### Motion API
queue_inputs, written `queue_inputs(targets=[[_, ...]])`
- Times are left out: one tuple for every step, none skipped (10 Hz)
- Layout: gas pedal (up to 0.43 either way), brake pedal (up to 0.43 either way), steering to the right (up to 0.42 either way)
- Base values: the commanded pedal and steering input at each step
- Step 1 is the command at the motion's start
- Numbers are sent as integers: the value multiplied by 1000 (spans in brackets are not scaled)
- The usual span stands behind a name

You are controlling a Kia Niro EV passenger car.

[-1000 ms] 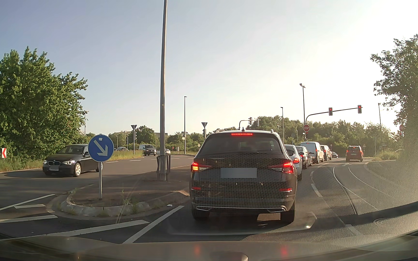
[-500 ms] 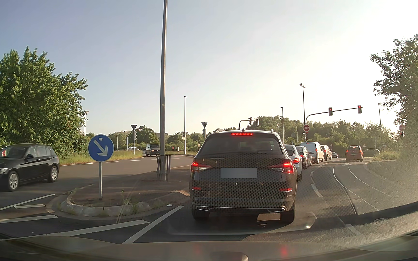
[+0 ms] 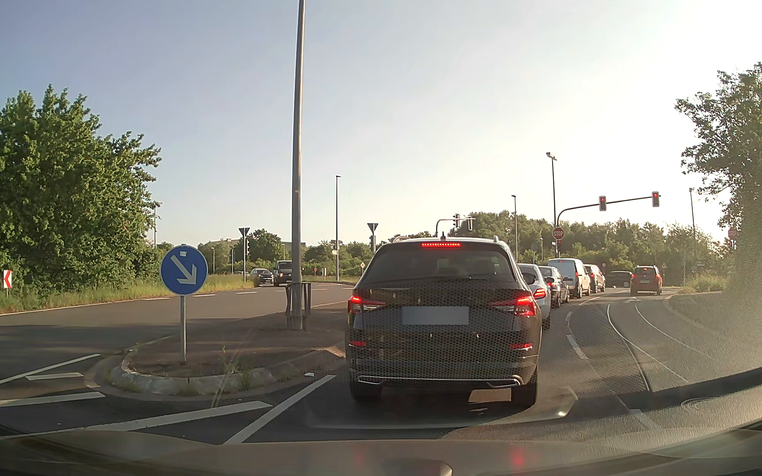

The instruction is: Follow the waypoints while adhering to traffic rules and regulations

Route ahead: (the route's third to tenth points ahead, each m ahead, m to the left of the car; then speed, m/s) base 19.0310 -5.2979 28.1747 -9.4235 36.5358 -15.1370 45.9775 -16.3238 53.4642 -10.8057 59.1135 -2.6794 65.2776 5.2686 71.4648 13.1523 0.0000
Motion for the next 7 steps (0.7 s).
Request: queue_inputs(targets=[[0,439,52],[0,439,52],[0,439,52],[0,439,52],[0,439,52],[0,439,52],[0,439,52]])
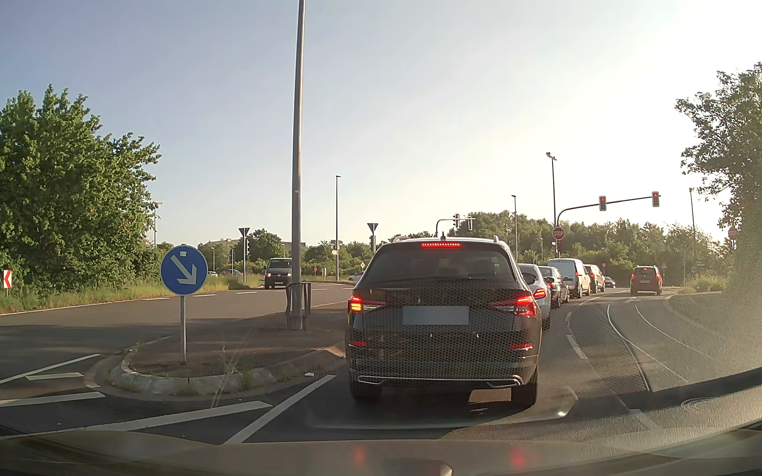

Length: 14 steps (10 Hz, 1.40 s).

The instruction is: Follow the waypoints while adhering to traffic rules and regulations

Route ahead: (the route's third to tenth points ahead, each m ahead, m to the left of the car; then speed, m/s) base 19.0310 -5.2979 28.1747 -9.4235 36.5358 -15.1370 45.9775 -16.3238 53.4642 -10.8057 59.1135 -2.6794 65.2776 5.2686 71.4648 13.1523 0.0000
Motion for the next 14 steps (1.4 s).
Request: queue_inputs(targets=[[0,439,52],[0,439,52],[0,439,52],[0,439,52],[0,439,52],[0,439,52],[0,439,52],[0,439,52],[0,439,52],[0,439,52],[0,439,52],[0,439,52],[0,439,52],[0,439,52]])
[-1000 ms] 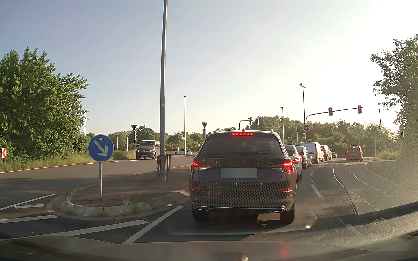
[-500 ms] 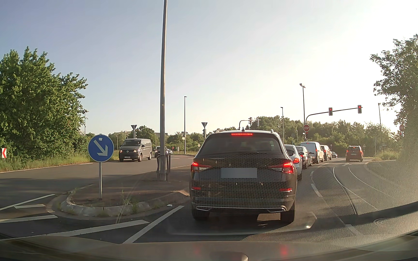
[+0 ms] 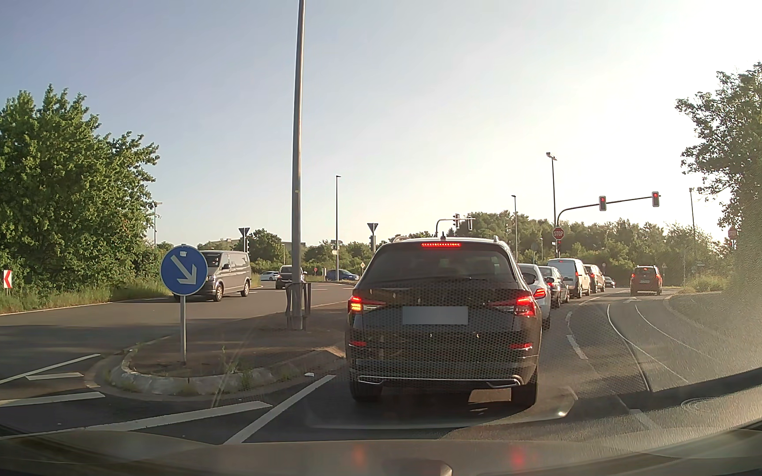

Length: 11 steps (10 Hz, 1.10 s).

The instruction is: Follow the waypoints while adhering to traffic rules and regulations

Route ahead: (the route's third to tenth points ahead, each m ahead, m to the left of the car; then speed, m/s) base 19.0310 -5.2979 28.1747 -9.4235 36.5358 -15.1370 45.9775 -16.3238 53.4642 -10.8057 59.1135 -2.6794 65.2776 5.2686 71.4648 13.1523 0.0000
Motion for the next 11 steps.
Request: queue_inputs(targets=[[0,439,52],[0,439,52],[0,445,52],[0,439,52],[0,439,52],[0,439,52],[0,439,52],[0,439,52],[0,439,52],[0,439,52],[0,439,52]])
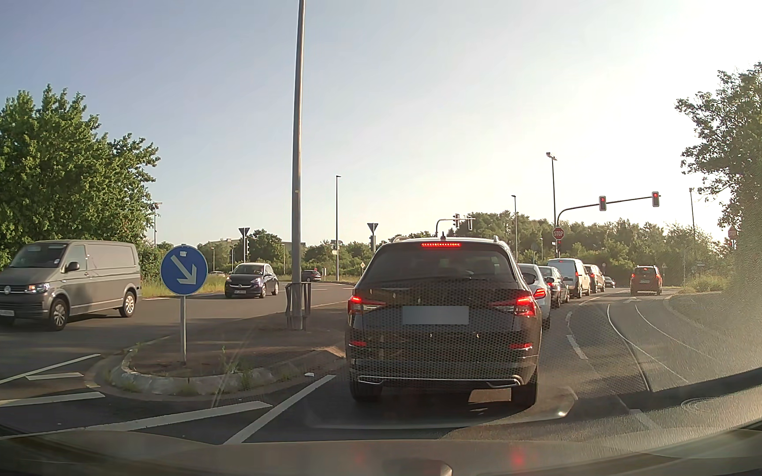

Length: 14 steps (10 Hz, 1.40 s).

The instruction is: Follow the waypoints while adhering to traffic rules and regulations

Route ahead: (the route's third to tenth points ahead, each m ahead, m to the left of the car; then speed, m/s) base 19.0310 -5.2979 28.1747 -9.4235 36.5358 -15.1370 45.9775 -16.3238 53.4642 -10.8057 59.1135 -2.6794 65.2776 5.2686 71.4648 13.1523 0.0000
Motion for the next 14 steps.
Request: queue_inputs(targets=[[0,439,52],[0,445,52],[0,439,52],[0,445,52],[0,439,52],[0,445,52],[0,439,52],[0,439,52],[0,445,52],[0,439,52],[0,439,52],[0,439,52],[0,445,52],[0,439,52]])
